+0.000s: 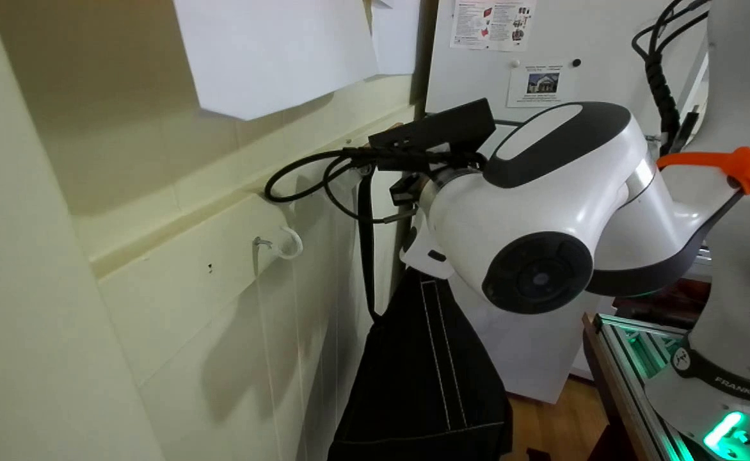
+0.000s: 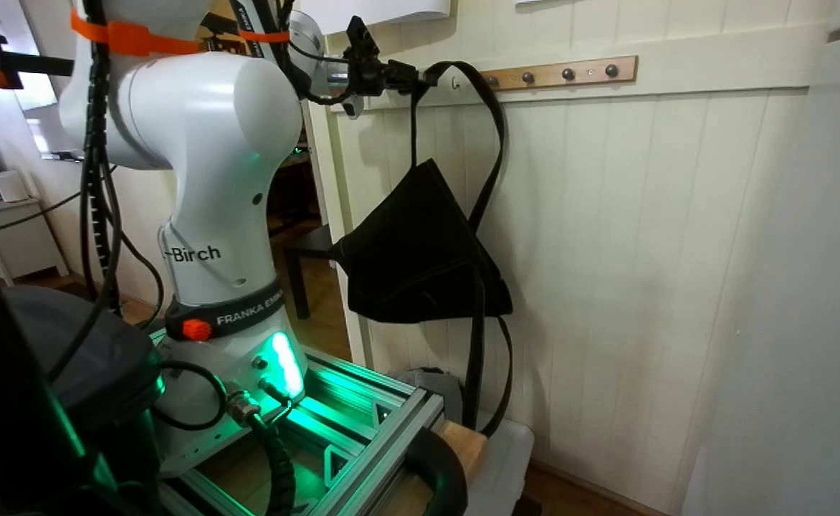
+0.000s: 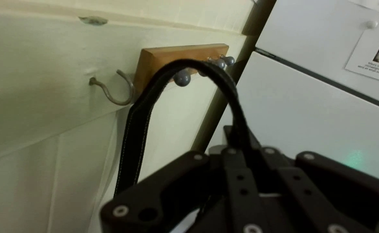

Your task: Hook the black bag on the third hook from the left

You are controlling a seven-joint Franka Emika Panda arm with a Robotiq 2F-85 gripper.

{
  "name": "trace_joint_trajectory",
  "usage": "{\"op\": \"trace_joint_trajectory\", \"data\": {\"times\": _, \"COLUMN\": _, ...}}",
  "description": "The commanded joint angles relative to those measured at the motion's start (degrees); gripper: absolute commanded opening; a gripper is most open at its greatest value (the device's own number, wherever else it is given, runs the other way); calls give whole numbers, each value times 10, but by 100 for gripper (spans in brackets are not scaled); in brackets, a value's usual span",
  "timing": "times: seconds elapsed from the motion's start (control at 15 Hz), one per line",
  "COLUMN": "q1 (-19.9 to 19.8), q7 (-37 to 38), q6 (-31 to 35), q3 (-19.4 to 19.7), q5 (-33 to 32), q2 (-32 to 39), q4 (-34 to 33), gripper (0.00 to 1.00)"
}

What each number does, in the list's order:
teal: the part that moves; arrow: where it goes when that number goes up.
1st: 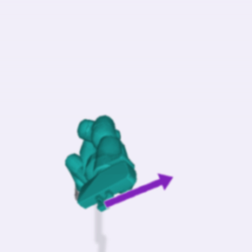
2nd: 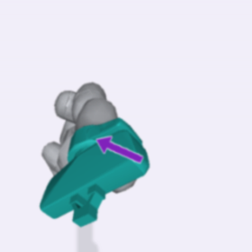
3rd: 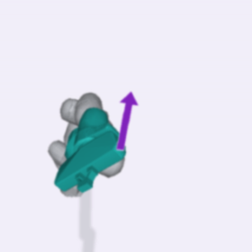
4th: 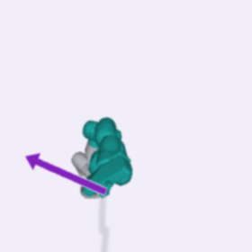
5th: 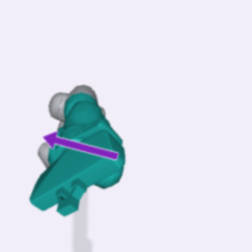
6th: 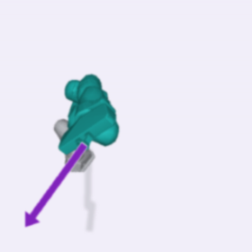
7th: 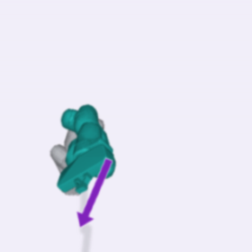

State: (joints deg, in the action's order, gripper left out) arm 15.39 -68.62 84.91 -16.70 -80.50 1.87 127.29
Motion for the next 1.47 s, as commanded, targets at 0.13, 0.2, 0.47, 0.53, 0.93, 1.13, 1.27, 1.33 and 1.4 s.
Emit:
{"op": "trace_joint_trajectory", "data": {"times": 0.13, "q1": -2, "q7": -70, "q6": 43, "q3": 6, "q5": -8, "q2": -20, "q4": -23, "gripper": 2}}
{"op": "trace_joint_trajectory", "data": {"times": 0.2, "q1": -4, "q7": -80, "q6": 52, "q3": 8, "q5": -5, "q2": -18, "q4": -30, "gripper": 2}}
{"op": "trace_joint_trajectory", "data": {"times": 0.47, "q1": -9, "q7": -118, "q6": 88, "q3": 16, "q5": -3, "q2": -16, "q4": -50, "gripper": 2}}
{"op": "trace_joint_trajectory", "data": {"times": 0.53, "q1": -10, "q7": -131, "q6": 103, "q3": 19, "q5": 0, "q2": -16, "q4": -55, "gripper": 2}}
{"op": "trace_joint_trajectory", "data": {"times": 0.93, "q1": -23, "q7": -205, "q6": 177, "q3": 33, "q5": 33, "q2": -2, "q4": -88, "gripper": 2}}
{"op": "trace_joint_trajectory", "data": {"times": 1.13, "q1": -29, "q7": -244, "q6": 217, "q3": 40, "q5": 58, "q2": 5, "q4": -100, "gripper": 2}}
{"op": "trace_joint_trajectory", "data": {"times": 1.27, "q1": -33, "q7": -265, "q6": 248, "q3": 44, "q5": 69, "q2": 5, "q4": -103, "gripper": 2}}
{"op": "trace_joint_trajectory", "data": {"times": 1.33, "q1": -35, "q7": -275, "q6": 265, "q3": 45, "q5": 71, "q2": 3, "q4": -104, "gripper": 2}}
{"op": "trace_joint_trajectory", "data": {"times": 1.4, "q1": -38, "q7": -288, "q6": 287, "q3": 47, "q5": 77, "q2": -1, "q4": -105, "gripper": 2}}
